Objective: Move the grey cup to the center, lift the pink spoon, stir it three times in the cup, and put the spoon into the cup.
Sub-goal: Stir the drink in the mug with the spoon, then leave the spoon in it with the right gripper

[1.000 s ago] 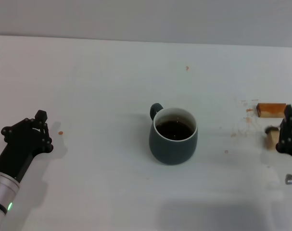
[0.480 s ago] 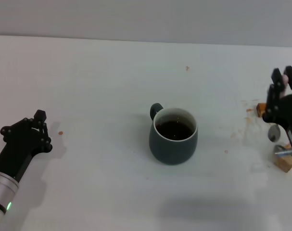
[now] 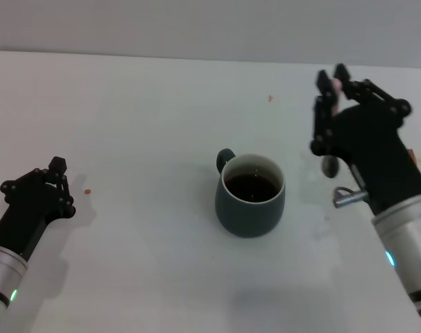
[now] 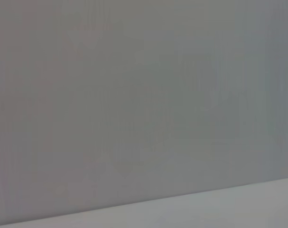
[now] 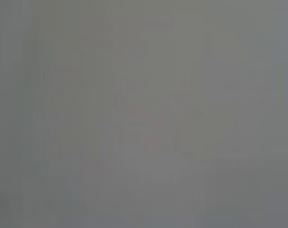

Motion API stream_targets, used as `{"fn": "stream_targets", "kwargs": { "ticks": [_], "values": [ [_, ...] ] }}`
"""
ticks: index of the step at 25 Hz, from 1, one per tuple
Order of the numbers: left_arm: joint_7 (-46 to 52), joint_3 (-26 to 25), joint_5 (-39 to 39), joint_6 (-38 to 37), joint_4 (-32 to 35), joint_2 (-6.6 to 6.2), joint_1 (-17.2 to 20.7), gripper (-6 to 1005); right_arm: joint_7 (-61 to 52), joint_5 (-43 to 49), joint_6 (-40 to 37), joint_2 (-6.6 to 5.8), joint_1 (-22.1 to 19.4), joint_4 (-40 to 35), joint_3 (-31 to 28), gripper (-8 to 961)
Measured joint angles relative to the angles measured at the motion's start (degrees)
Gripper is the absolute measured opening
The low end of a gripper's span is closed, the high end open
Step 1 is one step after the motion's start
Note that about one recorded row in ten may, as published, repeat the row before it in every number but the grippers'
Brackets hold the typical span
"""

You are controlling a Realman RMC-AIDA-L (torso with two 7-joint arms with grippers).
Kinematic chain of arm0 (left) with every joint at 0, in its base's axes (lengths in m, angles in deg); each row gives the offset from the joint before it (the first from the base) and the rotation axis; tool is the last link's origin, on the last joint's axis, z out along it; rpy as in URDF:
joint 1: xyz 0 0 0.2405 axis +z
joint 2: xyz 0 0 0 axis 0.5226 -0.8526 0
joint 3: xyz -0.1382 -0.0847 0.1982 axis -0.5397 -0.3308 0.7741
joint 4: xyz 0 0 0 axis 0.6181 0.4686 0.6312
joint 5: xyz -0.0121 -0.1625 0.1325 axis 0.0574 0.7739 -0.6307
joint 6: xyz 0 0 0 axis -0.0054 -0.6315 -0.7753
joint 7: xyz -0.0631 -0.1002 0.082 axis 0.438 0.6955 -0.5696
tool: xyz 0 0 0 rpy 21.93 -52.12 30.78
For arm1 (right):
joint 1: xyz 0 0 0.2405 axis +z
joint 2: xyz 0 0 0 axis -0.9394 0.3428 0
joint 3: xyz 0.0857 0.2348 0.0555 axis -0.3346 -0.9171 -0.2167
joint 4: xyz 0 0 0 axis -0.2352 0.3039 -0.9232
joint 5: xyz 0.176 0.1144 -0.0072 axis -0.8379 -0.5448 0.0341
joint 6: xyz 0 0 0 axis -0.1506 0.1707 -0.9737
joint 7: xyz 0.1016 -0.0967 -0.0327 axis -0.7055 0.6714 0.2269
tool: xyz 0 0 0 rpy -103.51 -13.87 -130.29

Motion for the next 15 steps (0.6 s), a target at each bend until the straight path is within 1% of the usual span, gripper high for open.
{"fn": "stream_targets", "kwargs": {
  "ticks": [3,5,9,15],
  "values": [
    [0.06,-0.03,0.00,0.00,-0.05,0.00,0.02,-2,2.03,1.96,4.00,-0.02,-0.48,2.19,-2.58,4],
    [0.07,-0.04,0.00,0.00,-0.03,0.01,0.02,-2,3.10,3.52,6.48,0.52,-0.88,2.89,-4.23,5],
    [0.13,-0.08,0.00,0.00,-0.01,0.01,0.00,-2,3.14,5.82,11.41,2.47,-0.99,2.12,-6.86,5],
    [0.17,-0.09,0.00,0.00,0.01,0.01,-0.18,-2,2.35,9.03,17.27,6.22,-0.48,-0.85,-9.51,5]
  ]
}}
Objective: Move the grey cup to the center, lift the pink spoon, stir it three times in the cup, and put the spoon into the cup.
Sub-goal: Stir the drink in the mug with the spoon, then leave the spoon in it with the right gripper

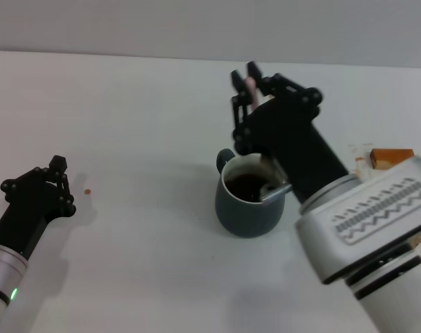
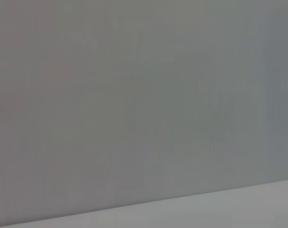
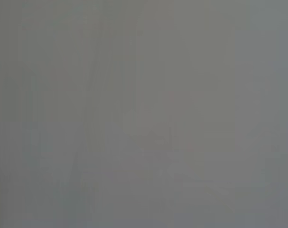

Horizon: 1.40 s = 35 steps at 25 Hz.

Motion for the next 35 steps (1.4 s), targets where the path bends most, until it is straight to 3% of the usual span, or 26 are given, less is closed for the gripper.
{"fn": "stream_targets", "kwargs": {
  "ticks": [9,13,25,35],
  "values": [
    [0.01,0.00,0.00,0.00,0.21,-0.01,0.04,-2,-6.20,4.09,3.38,4.65,1.27,-8.22,-0.88,7],
    [0.00,0.00,0.00,0.00,0.22,-0.01,0.15,-2,-12.70,7.50,3.45,5.65,2.11,-12.17,-1.02,9],
    [0.00,0.01,0.00,0.07,0.31,-0.09,0.53,-2,-23.56,11.95,2.58,5.32,3.55,-18.88,-3.82,18],
    [0.00,0.01,0.00,0.33,0.33,-0.10,0.44,-2,-23.44,14.38,2.21,3.24,-2.74,-14.60,-4.77,24]
  ]
}}
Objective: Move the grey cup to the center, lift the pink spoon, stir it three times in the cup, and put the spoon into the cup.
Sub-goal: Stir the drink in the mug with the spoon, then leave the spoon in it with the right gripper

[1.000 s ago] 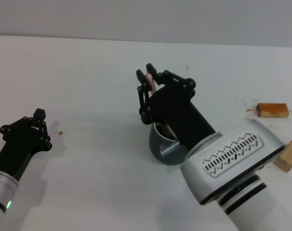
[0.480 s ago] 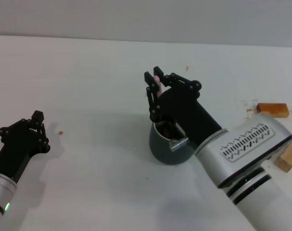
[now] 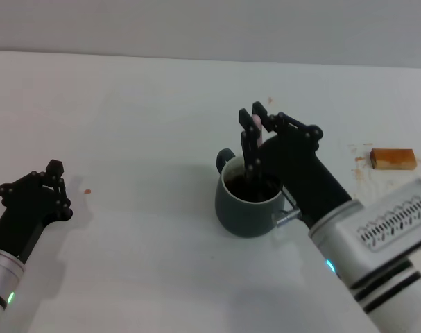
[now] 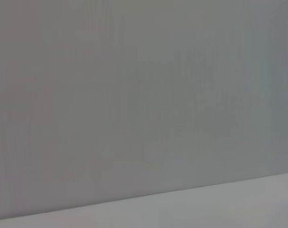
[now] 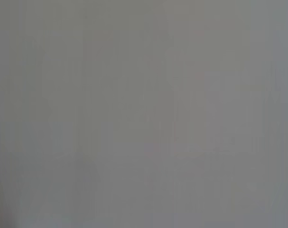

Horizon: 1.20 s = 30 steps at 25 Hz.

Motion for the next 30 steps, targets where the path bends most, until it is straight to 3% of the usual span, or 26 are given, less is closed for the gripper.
{"fn": "stream_targets", "kwargs": {
  "ticks": [6,13,20,26,30],
  "values": [
    [0.00,0.00,0.00,0.53,0.06,0.01,-0.22,-2,-0.21,2.20,1.13,0.97,-1.42,1.32,0.81,28],
    [0.00,0.00,0.00,0.40,0.06,0.01,-0.26,-2,-0.69,2.28,2.98,2.65,2.18,-1.14,1.03,33],
    [0.00,0.00,0.00,0.22,-0.29,0.01,0.05,-2,-3.15,2.17,2.73,2.52,4.78,-4.18,-1.47,38],
    [0.00,0.00,0.00,0.19,-0.28,-0.01,0.07,-2,-3.16,2.68,2.41,1.54,1.92,-3.65,-2.71,42],
    [0.00,0.00,0.00,0.17,-0.27,-0.09,-0.11,-2,-3.14,4.05,2.49,1.65,-0.85,-2.60,-2.10,45]
  ]
}}
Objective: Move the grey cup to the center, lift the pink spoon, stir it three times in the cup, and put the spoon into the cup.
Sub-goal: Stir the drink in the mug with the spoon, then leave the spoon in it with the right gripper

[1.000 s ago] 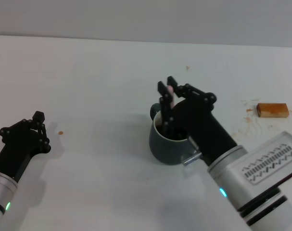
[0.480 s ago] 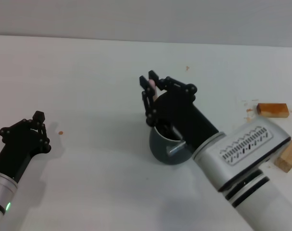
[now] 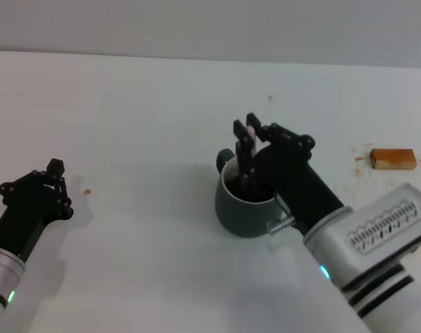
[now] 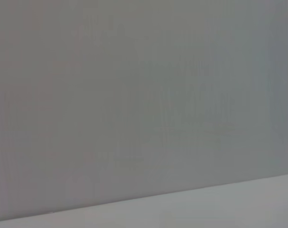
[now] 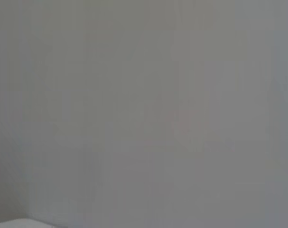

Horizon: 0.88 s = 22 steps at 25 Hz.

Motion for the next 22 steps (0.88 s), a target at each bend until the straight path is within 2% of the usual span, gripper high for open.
{"fn": "stream_targets", "kwargs": {
  "ticks": [3,7,15,22],
  "values": [
    [0.00,0.00,0.00,-0.05,0.17,0.02,-0.18,-2,-0.15,1.42,0.32,0.72,-0.98,0.10,0.88,47],
    [0.00,0.00,0.00,-0.06,0.14,0.05,-0.24,-2,-0.18,1.40,0.41,1.03,0.06,0.09,2.62,50],
    [0.00,0.08,-0.01,-0.06,-0.17,0.09,-0.10,-2,-0.45,0.71,0.47,1.02,3.06,-3.05,0.23,55],
    [0.00,0.24,-0.02,0.06,-0.19,0.09,-0.24,-2,-0.44,0.89,0.13,0.50,0.53,-2.66,-0.52,60]
  ]
}}
